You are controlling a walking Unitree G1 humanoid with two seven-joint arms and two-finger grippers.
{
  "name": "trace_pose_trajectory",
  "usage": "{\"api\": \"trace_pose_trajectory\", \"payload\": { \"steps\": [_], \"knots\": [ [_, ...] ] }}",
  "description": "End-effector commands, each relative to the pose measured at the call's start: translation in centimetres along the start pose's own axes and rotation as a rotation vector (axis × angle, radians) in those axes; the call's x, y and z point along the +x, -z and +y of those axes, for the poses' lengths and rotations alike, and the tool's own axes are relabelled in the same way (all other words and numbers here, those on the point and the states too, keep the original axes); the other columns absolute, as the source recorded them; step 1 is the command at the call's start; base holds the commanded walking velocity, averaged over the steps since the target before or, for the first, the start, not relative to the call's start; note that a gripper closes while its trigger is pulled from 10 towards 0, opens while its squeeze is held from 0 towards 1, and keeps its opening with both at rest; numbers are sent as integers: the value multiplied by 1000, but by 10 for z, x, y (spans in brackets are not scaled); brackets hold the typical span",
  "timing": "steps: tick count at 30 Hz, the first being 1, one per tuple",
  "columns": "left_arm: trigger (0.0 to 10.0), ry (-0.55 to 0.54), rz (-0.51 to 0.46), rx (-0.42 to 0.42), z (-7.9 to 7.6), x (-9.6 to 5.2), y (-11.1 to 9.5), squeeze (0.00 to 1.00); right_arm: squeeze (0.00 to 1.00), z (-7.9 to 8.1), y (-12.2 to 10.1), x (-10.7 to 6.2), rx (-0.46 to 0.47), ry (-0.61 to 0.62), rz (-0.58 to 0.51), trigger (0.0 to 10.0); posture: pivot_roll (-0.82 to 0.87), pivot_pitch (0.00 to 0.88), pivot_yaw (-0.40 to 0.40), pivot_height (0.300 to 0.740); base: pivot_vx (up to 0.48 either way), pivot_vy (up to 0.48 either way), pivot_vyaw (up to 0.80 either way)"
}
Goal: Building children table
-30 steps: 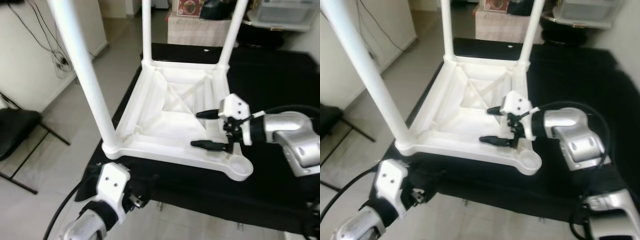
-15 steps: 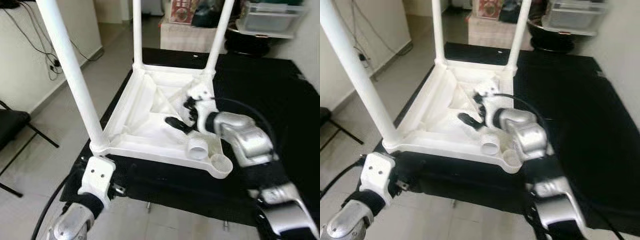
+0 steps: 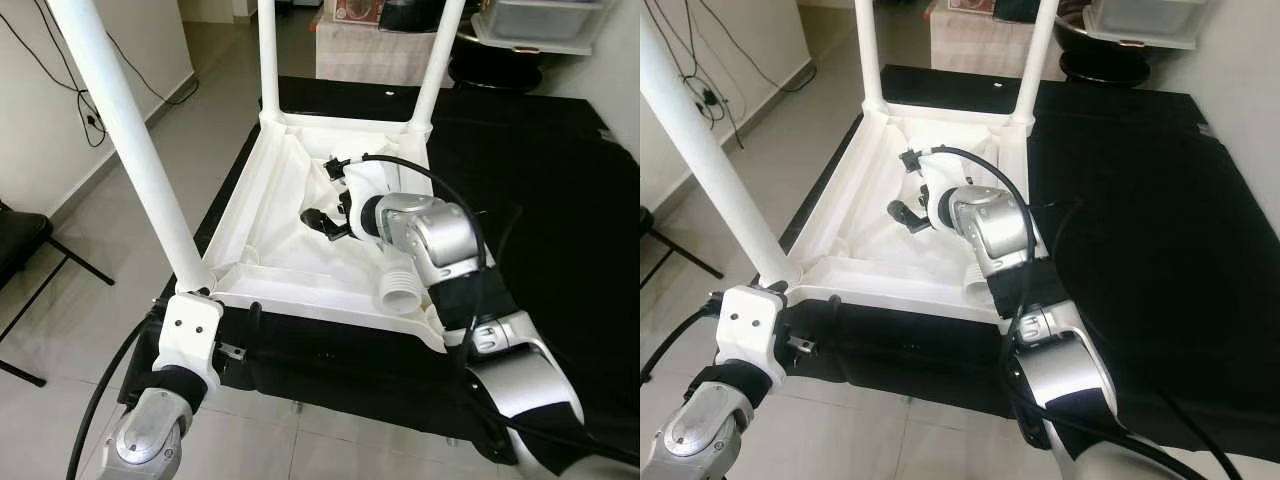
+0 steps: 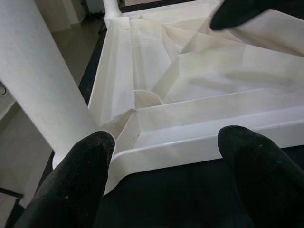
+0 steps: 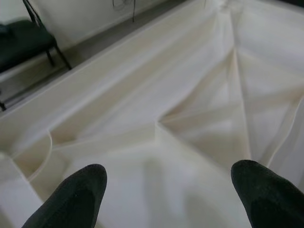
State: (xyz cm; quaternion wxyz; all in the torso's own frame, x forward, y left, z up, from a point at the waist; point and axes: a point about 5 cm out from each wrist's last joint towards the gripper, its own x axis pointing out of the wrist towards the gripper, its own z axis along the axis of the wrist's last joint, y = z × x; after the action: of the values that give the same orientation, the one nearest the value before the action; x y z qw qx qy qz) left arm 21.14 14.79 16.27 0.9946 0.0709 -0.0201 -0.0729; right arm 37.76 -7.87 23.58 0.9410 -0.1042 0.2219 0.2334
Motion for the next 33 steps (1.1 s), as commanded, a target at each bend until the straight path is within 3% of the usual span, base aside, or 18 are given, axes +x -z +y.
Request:
{"api": "trace_pose_trajectory", "payload": {
  "steps": [1, 4, 7, 9, 20, 33],
  "knots": [
    [10000, 0, 13, 0, -3, -2, 3, 0, 0, 0, 3, 1, 1, 7, 53, 10000, -5, 117, -58, 740, 0, 0, 0],
    [10000, -2, 6, 3, -3, -2, 2, 0, 0, 0, 3, 2, 11, 6, 67, 10000, -5, 117, -58, 740, 0, 0, 0],
    [10000, -15, -9, -2, -4, -2, 0, 0, 0, -4, 5, 4, 99, 10, 122, 10000, -8, 113, -65, 740, 0, 0, 0],
    [10000, -17, -9, -4, -5, -2, 0, 0, 0, -7, 5, 5, 111, 18, 142, 10000, -7, 110, -67, 740, 0, 0, 0],
    [10000, -32, -22, 0, -4, -2, -2, 0, 0, -2, 8, 9, 131, -10, 193, 10000, -3, 115, -77, 740, 0, 0, 0],
    [10000, -43, -25, 4, -5, -3, -3, 0, 0, -12, 7, 18, 124, 43, 200, 10000, 19, 135, -97, 740, 0, 0, 0]
  ]
}}
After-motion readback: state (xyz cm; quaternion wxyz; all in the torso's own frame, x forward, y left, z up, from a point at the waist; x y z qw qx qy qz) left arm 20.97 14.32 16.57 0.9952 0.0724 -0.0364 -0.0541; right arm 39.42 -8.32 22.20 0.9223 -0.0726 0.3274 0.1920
